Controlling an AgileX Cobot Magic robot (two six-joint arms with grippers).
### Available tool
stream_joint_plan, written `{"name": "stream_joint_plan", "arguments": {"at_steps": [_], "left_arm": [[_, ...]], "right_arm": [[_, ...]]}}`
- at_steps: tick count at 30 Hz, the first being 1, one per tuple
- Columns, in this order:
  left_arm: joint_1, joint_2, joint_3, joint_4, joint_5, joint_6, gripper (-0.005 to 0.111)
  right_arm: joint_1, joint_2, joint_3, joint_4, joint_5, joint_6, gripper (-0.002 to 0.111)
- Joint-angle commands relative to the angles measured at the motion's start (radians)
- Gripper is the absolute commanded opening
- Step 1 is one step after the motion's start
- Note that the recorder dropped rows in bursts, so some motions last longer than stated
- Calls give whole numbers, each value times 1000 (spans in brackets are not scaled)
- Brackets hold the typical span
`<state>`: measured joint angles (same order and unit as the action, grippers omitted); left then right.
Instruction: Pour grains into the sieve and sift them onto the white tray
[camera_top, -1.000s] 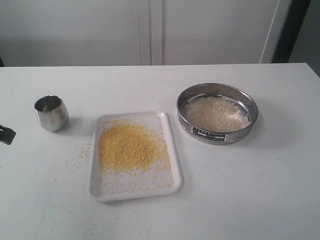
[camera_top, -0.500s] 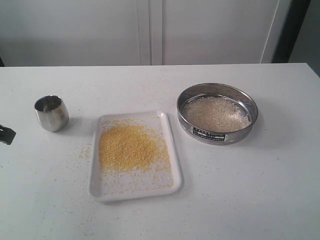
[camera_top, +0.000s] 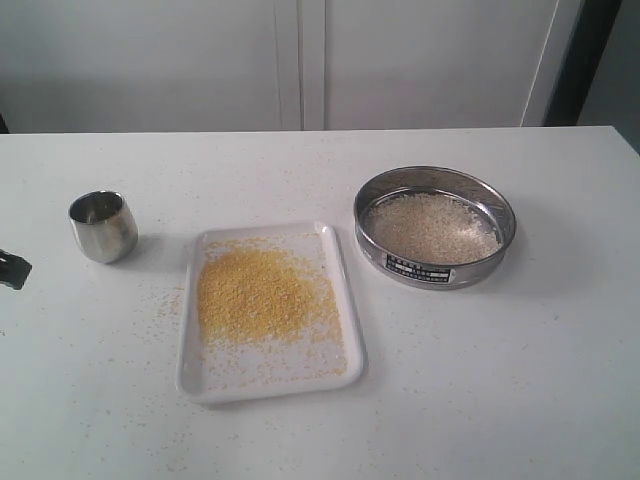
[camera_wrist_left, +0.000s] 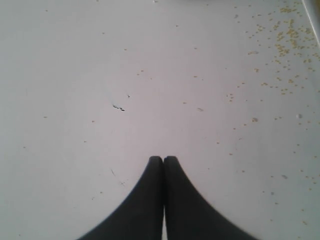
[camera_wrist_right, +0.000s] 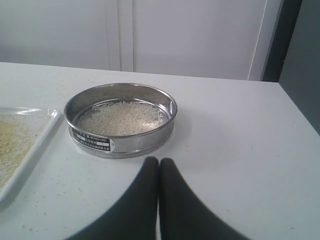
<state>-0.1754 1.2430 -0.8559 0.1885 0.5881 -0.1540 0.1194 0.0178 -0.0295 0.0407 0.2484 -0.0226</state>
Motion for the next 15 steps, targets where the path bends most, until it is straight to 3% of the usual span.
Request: {"name": "stream_joint_plan", "arguments": {"at_steps": [1, 15], "left_arm": [[-7, -10, 7, 0, 9, -2, 0], [-7, -10, 7, 0, 9, -2, 0]], "right_arm": [[1, -18, 29, -12, -32, 10, 0], [1, -18, 29, -15, 89, 23, 0]]}}
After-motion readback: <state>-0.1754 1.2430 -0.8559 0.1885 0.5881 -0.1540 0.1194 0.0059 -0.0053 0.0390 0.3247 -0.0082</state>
